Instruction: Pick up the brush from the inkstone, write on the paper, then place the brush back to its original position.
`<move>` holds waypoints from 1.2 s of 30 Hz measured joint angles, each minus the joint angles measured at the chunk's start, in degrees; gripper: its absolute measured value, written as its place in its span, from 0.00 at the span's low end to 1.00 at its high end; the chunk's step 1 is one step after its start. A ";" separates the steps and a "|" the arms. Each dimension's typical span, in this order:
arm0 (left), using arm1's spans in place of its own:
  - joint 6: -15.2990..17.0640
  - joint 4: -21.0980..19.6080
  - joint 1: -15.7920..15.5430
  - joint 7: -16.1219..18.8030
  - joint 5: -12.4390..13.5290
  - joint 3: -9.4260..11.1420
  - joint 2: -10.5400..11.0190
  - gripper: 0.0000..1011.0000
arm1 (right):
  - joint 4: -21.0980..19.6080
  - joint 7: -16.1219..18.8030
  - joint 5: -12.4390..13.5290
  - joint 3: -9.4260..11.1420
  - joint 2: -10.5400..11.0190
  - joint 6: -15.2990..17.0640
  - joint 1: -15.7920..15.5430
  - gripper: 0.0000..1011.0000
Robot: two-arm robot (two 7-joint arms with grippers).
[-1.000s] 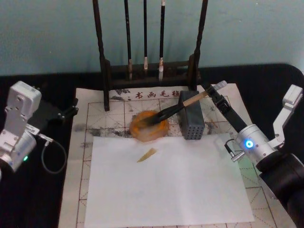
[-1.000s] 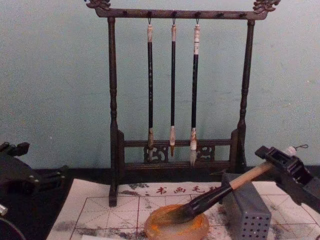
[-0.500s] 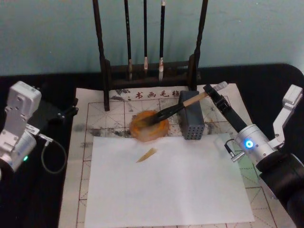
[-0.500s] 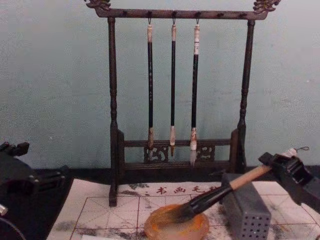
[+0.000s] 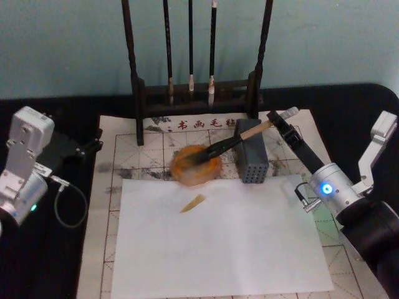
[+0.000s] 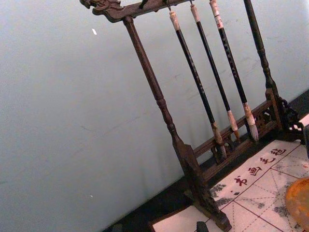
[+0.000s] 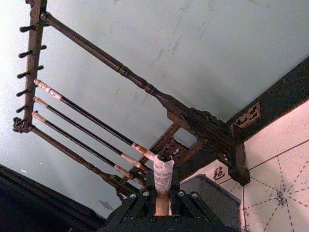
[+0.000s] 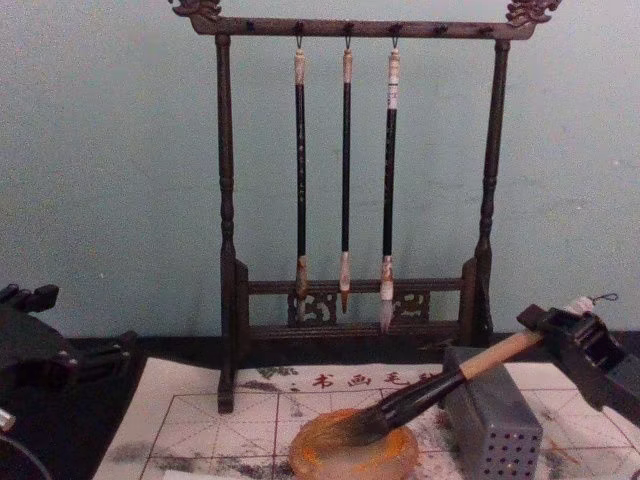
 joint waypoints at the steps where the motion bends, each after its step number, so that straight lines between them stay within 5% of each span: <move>1: 0.00 0.00 0.00 0.00 0.00 0.00 0.00 0.99 | 0.00 0.00 0.00 0.00 0.00 0.00 0.00 0.17; 24: 0.00 0.00 0.00 0.00 0.00 0.00 0.00 0.99 | -2.73 -0.01 4.09 -0.43 1.87 1.68 -0.27 0.17; 36: 0.00 0.00 0.00 0.00 0.00 0.00 0.00 0.99 | -5.98 1.11 5.54 -1.92 4.97 2.96 -0.86 0.17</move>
